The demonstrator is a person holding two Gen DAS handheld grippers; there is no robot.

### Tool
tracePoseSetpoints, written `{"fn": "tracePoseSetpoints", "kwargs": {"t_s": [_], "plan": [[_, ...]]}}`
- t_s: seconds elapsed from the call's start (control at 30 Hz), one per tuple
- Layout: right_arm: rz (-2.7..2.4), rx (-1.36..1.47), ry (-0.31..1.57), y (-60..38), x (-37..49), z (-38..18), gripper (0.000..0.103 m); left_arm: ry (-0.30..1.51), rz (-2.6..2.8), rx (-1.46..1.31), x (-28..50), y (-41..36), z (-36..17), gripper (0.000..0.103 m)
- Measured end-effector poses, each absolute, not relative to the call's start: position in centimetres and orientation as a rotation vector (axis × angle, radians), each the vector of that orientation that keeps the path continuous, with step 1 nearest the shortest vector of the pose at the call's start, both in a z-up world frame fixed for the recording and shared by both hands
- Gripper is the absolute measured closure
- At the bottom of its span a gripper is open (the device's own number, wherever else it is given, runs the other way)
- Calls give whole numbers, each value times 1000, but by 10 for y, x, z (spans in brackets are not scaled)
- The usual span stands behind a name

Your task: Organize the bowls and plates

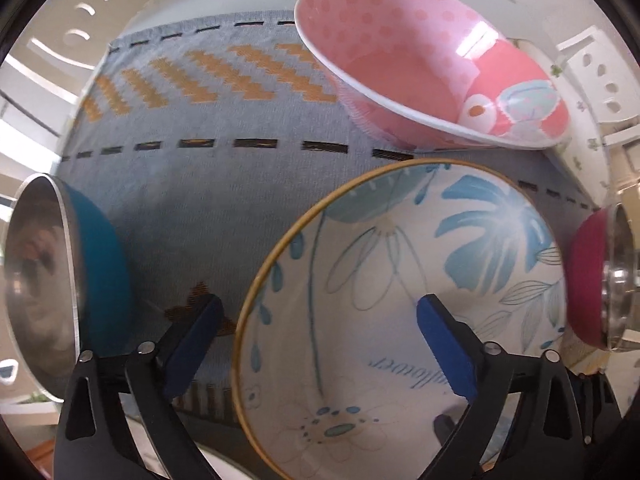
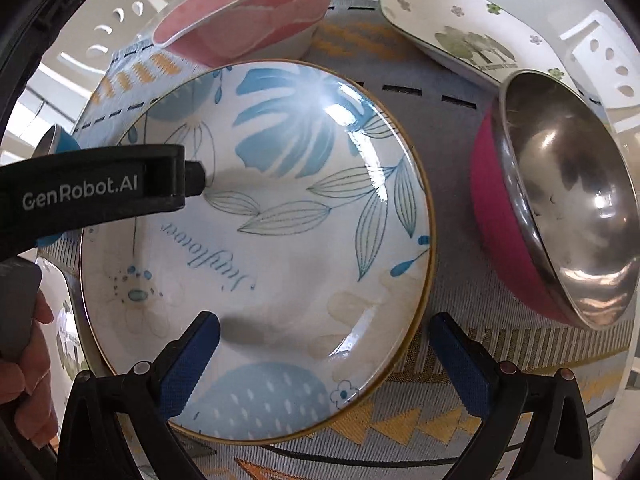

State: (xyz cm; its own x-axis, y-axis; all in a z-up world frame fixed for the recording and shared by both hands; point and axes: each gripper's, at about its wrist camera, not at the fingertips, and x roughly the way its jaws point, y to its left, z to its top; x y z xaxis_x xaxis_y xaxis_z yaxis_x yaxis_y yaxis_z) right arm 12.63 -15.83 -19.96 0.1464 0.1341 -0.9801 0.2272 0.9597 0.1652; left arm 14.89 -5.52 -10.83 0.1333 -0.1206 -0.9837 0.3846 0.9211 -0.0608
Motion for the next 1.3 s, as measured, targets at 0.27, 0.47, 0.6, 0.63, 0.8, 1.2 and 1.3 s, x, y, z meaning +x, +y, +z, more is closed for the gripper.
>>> {"fn": "tracePoseSetpoints", "kwargs": {"t_s": [0.27, 0.47, 0.6, 0.63, 0.8, 1.2, 1.3], "plan": [[-42, 345, 1389, -176, 135, -182, 47, 1324, -375, 168, 153, -54, -104, 41], [-26, 353, 1388, -194, 130, -177, 66, 1343, -390, 181, 155, -51, -103, 45], [11, 306, 1406, -201, 114, -177, 66, 1337, -390, 246, 125, -56, -95, 45], [18, 292, 1407, -203, 107, -177, 66, 1332, -391, 263, 120, -63, -99, 45], [58, 279, 1425, -216, 78, -179, 66, 1343, -403, 273, 89, -74, -104, 46], [124, 240, 1457, -254, 5, -172, 66, 1387, -390, 259, 32, -78, -125, 46], [141, 217, 1459, -260, -9, -170, 66, 1402, -380, 241, 15, -74, -131, 46]]}}
